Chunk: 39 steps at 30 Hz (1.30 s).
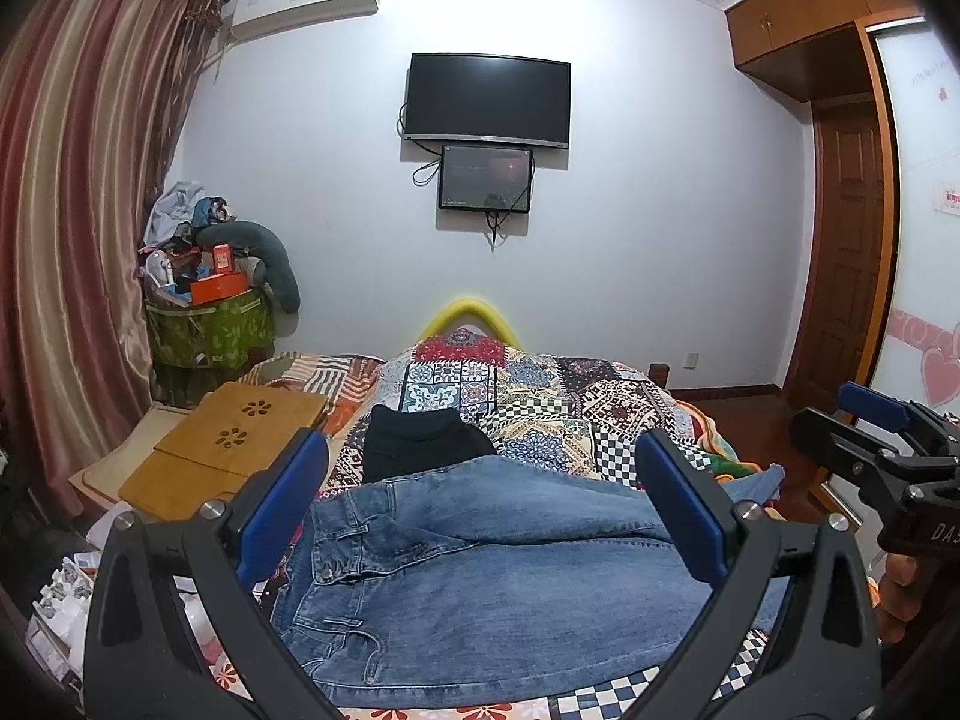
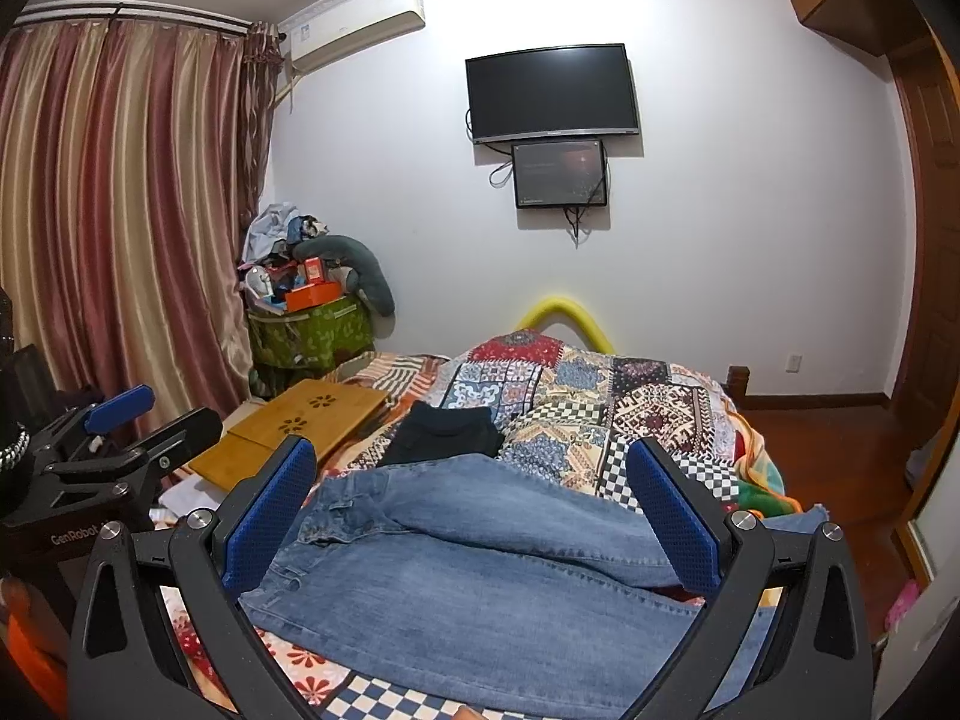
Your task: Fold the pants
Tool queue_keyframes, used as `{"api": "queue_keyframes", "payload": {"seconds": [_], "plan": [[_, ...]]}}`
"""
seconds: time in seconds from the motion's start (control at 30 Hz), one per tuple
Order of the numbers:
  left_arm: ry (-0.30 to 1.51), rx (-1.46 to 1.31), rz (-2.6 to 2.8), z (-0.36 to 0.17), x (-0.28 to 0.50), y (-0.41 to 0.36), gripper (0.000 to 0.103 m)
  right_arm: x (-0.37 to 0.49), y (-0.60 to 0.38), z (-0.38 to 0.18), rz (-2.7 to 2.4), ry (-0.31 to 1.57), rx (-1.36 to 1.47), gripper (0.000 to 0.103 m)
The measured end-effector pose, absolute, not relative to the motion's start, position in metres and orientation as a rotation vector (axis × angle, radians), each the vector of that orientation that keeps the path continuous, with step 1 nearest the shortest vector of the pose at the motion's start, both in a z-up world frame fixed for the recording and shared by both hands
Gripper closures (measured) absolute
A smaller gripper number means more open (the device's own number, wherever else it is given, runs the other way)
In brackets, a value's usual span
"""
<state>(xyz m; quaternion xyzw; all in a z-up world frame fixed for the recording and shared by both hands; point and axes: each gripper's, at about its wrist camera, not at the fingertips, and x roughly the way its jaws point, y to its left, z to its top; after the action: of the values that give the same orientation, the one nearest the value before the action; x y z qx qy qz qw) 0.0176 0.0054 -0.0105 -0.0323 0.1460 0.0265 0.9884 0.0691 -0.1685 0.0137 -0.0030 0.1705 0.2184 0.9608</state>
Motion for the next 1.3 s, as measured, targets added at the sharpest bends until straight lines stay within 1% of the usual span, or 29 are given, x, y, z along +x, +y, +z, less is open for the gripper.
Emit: {"api": "queue_keyframes", "payload": {"seconds": [1.3], "plan": [[0.301, -0.11, 0.046, -0.0103, 0.0216, 0.0141, 0.0, 0.071, -0.1722, 0.0158, 0.427, 0.35, -0.019, 0.0]]}}
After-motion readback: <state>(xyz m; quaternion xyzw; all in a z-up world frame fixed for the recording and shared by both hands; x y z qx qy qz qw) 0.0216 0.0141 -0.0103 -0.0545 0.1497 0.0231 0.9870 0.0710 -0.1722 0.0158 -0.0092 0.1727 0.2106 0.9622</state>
